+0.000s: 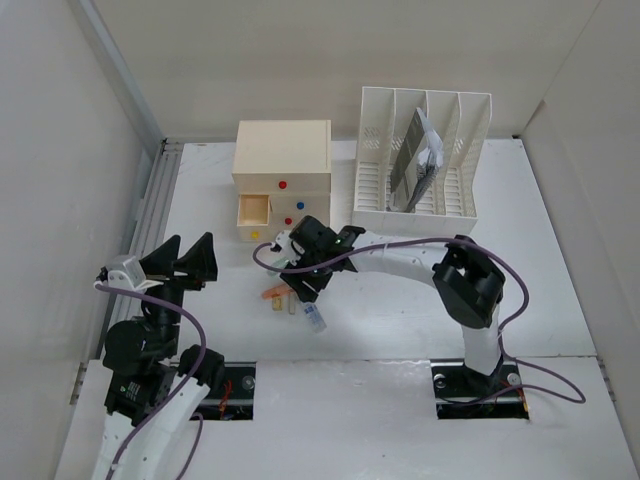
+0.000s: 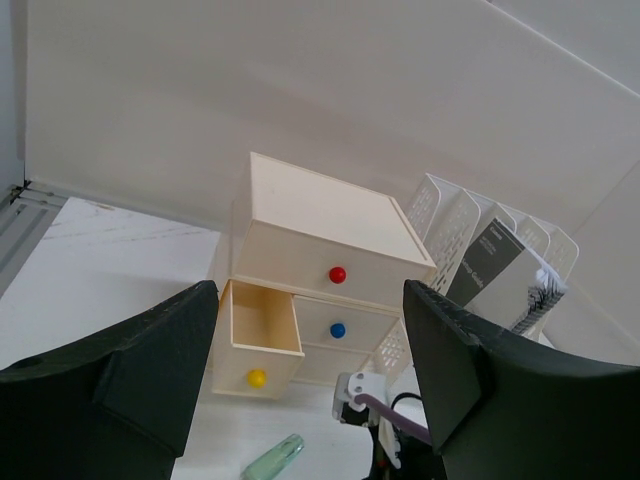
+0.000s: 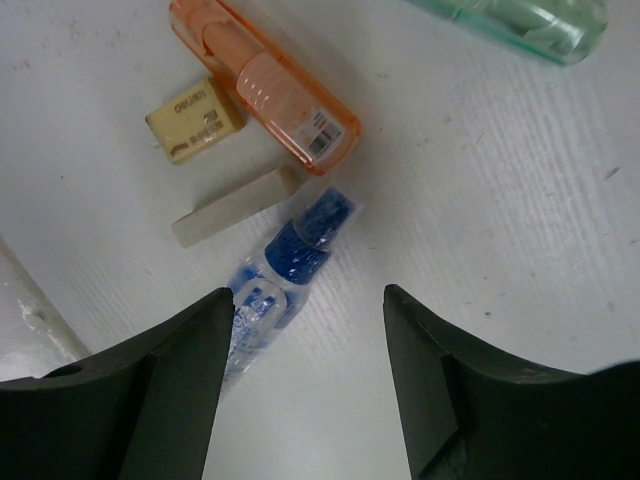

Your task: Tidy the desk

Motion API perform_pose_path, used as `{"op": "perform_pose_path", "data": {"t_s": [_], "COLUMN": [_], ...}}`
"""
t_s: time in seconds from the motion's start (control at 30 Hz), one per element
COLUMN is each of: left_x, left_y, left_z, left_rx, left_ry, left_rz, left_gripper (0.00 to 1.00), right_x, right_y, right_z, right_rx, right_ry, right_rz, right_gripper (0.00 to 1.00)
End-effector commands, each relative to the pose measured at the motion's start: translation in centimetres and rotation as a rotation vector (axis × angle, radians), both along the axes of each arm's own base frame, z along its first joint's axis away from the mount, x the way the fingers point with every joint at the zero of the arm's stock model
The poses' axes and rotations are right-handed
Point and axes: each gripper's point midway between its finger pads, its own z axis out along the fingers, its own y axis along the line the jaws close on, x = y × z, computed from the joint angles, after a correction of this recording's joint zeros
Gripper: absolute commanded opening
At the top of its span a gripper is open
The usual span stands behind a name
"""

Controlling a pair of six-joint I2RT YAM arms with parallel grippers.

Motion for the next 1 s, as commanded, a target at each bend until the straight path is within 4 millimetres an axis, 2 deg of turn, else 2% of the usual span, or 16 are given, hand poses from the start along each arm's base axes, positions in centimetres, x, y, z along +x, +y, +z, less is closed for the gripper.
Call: {"op": "perform_pose_path", "data": {"t_s": [0.0, 0.3, 0.33, 0.43, 0.8, 0.97], "left_x": [-0.3, -0.3, -0.3, -0.2, -0.4, -0.4], "left_y": [0.3, 0.3, 0.3, 0.5, 0.6, 0.6], "left_z": [0.9, 0.9, 0.9, 0.9, 1.0, 1.0], "left_rx": [-0.004, -0.004, -0.004, -0.007, -0.011, -0.011], "left_ry": [-0.039, -0.039, -0.039, -0.037, -0.046, -0.046], "left_rz": [0.012, 0.012, 0.012, 0.021, 0.021, 0.021], "left_gripper": [0.72, 0.72, 0.72, 0.72, 0.72, 0.72], "right_x": [-0.2, -2.1, -2.1, -2.3, -1.1, -1.0], "right_y": [1.5, 2.4, 2.0, 1.9, 1.2, 0.9], "right_z": [1.8, 0.7, 0.0, -0.4, -0.7, -2.2], "right_rx": [0.080, 0.053, 0.033, 0.010, -0.016, -0.053], "right_ry": [-0.006, 0.000, 0.002, -0.020, -0.074, -0.069], "right_rz": [-0.075, -0.090, -0.105, -0.130, -0.202, -0.206], "right_gripper": [0.67, 0.67, 0.67, 0.67, 0.60, 0.57]}}
